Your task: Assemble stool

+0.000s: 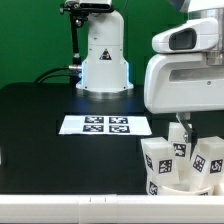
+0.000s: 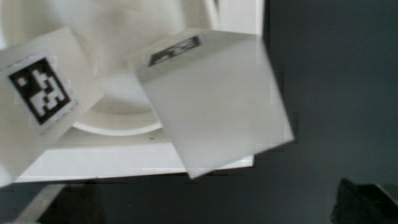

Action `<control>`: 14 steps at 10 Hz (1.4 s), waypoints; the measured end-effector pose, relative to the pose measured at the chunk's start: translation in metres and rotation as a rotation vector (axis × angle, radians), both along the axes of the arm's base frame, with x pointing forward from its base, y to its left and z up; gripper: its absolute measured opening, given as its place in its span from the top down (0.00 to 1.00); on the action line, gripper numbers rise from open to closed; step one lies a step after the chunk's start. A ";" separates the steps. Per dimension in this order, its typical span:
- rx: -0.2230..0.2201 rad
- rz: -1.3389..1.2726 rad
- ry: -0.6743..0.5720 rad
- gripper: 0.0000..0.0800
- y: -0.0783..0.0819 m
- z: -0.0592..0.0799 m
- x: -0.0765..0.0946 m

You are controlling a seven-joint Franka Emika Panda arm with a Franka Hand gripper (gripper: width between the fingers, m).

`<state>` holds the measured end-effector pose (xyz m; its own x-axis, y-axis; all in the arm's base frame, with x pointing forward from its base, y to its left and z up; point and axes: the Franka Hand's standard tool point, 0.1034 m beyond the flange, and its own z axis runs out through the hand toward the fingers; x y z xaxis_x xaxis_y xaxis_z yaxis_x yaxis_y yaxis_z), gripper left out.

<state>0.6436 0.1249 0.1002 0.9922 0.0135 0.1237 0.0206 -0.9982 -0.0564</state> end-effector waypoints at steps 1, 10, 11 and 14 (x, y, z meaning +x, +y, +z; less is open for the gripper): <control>-0.019 0.070 -0.004 0.19 -0.002 0.000 0.000; -0.147 0.832 0.046 0.19 -0.005 -0.001 -0.011; -0.188 1.007 0.060 0.19 -0.002 -0.006 -0.013; -0.257 1.342 0.154 0.19 0.016 -0.020 -0.023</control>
Offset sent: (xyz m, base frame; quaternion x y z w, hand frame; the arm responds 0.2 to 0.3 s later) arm -0.0105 0.0399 0.0029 0.0792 -0.1116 -0.3247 0.9359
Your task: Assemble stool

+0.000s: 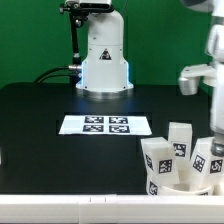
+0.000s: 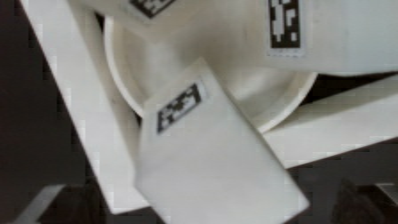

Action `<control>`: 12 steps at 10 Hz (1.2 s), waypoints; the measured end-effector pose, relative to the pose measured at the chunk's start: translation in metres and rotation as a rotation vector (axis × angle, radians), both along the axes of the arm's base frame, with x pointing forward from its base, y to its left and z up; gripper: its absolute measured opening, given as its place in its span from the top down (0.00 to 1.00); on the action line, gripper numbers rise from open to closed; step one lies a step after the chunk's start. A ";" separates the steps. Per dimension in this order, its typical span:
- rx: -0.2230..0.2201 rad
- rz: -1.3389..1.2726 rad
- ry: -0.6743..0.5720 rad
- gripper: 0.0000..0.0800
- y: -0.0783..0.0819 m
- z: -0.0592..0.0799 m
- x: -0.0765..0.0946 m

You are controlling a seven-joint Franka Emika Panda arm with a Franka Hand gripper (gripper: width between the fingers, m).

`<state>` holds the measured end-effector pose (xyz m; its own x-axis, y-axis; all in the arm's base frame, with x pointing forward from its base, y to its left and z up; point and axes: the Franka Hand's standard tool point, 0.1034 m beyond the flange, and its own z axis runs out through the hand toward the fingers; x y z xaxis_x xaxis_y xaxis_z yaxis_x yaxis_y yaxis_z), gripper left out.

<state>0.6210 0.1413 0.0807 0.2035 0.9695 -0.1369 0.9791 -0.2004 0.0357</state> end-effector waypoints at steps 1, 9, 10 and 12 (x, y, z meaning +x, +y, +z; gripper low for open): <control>-0.007 0.057 0.017 0.19 -0.003 -0.002 -0.001; -0.022 0.010 0.016 0.58 -0.017 -0.013 -0.001; -0.021 -0.056 0.006 0.58 -0.017 -0.012 -0.001; -0.014 -0.323 -0.036 0.58 -0.029 -0.009 0.005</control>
Offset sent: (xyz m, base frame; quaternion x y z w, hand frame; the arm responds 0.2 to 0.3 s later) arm 0.0070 0.0012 -0.0088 -0.0139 0.0372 -0.1757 0.9836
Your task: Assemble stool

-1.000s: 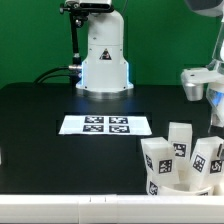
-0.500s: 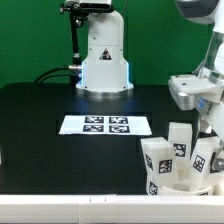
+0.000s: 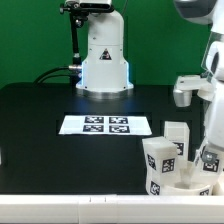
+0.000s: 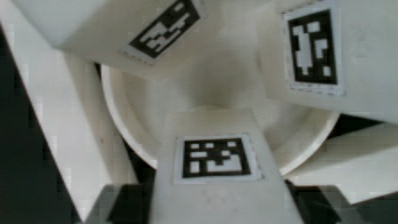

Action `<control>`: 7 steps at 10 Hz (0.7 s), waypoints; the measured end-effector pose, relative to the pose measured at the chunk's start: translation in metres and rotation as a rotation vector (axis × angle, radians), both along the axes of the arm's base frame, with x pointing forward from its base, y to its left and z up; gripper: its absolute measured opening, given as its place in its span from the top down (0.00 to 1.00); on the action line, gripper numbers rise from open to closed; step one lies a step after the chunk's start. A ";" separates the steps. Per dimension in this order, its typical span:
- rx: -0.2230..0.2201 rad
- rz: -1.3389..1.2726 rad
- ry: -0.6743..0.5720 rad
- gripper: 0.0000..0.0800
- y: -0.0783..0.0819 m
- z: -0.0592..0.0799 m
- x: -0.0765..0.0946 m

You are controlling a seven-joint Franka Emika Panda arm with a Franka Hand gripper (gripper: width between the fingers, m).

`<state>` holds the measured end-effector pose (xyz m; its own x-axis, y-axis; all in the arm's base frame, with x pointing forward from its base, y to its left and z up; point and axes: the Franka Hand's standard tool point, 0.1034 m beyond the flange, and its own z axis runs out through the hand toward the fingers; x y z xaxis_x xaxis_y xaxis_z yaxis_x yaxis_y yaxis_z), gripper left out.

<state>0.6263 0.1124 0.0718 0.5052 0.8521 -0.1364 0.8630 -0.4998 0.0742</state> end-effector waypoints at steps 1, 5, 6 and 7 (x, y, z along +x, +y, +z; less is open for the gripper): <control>0.015 -0.233 -0.019 0.58 -0.005 0.002 0.001; 0.026 -0.595 -0.041 0.58 -0.008 0.001 -0.001; 0.023 -0.691 -0.054 0.58 -0.008 0.000 -0.001; 0.023 -0.772 -0.065 0.58 -0.008 0.001 -0.001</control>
Offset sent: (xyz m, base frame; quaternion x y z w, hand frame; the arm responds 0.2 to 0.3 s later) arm 0.0000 0.0000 0.0000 0.0000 0.0000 0.1938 0.9810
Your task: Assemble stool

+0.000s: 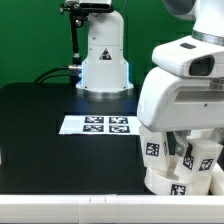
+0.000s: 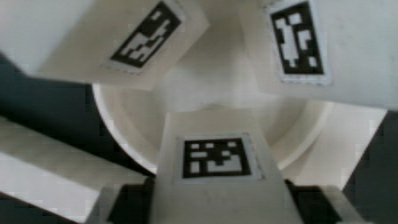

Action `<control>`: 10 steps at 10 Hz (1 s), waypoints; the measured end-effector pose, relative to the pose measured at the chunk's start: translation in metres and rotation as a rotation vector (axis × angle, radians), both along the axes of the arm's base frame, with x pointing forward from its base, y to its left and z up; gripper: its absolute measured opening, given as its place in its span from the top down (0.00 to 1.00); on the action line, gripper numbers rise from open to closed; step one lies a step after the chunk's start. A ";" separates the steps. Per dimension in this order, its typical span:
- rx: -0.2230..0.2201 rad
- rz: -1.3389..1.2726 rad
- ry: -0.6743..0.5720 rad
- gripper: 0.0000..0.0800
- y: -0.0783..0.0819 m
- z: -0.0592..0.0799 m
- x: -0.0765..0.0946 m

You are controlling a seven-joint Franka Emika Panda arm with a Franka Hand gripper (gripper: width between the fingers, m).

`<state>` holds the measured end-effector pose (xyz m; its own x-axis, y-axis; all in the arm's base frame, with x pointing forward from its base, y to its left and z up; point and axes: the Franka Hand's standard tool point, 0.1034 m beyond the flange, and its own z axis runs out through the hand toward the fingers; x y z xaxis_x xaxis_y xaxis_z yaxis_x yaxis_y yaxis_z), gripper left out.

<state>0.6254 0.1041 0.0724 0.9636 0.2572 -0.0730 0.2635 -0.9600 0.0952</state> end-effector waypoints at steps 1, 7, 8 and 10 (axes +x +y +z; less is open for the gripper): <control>0.024 -0.208 -0.017 0.58 -0.003 0.001 0.002; 0.014 -0.644 -0.102 0.58 -0.017 0.000 0.008; 0.010 -0.709 -0.109 0.58 -0.020 0.000 0.009; 0.062 -1.009 -0.166 0.58 -0.034 -0.002 0.013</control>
Offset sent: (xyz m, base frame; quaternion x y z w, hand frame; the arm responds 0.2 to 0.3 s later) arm 0.0180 -0.0090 0.0045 0.1124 -0.0371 0.2902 0.9496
